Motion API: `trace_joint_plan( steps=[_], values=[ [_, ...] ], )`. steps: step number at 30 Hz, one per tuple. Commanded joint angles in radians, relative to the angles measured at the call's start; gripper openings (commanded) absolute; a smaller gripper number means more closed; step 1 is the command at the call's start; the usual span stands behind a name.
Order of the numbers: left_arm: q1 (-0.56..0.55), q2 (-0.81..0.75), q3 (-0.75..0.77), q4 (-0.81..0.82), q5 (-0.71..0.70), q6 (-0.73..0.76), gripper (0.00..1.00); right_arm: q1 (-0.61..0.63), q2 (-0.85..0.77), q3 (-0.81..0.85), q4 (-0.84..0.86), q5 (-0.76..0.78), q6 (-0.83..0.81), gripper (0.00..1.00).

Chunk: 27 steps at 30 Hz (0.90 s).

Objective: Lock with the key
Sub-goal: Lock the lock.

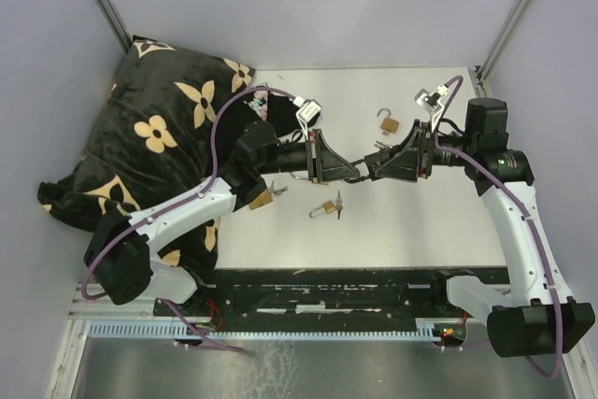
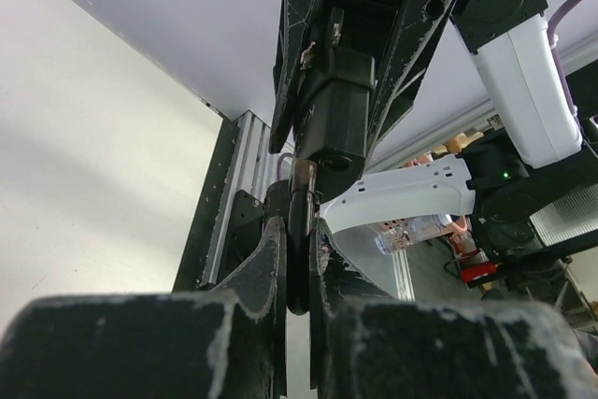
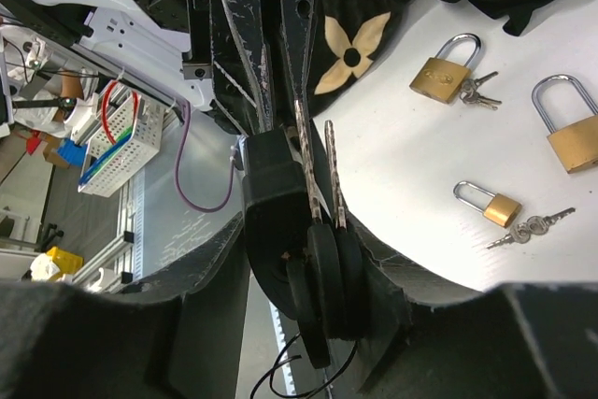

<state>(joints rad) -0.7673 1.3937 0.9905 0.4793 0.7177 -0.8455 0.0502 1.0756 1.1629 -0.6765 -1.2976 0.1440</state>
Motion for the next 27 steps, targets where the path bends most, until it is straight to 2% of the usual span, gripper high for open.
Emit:
trace_joint_plan(
  steps=[1,6,8,12,13,18,21,24,27],
  values=[
    [0.013,-0.042,0.059,-0.001,-0.018,0.042,0.03,0.050,-0.016,0.034,0.074,-0.035,0.032,0.49],
    [0.013,-0.045,0.063,-0.008,0.001,0.042,0.03,0.086,-0.020,0.001,0.190,-0.014,0.127,0.47],
    [0.013,-0.046,0.068,-0.017,0.007,0.046,0.03,0.093,-0.019,0.002,0.193,-0.012,0.127,0.42],
    [0.013,-0.065,0.063,-0.019,-0.005,0.055,0.07,0.094,-0.022,0.000,0.194,-0.029,0.120,0.06],
    [0.013,-0.073,0.054,-0.004,-0.013,0.050,0.10,0.095,-0.025,-0.001,0.194,-0.027,0.120,0.02],
    [0.012,-0.161,-0.037,0.142,-0.091,-0.024,0.31,0.095,-0.044,-0.007,0.324,-0.013,0.260,0.02],
    [0.008,-0.213,-0.092,0.230,-0.140,-0.063,0.45,0.095,-0.044,0.002,0.461,-0.008,0.408,0.02],
    [0.004,-0.258,-0.140,0.248,-0.201,-0.077,0.53,0.100,-0.045,0.033,0.518,-0.012,0.491,0.02],
    [0.000,-0.282,-0.174,0.254,-0.243,-0.080,0.55,0.106,-0.052,0.041,0.580,-0.007,0.566,0.02]
  ],
)
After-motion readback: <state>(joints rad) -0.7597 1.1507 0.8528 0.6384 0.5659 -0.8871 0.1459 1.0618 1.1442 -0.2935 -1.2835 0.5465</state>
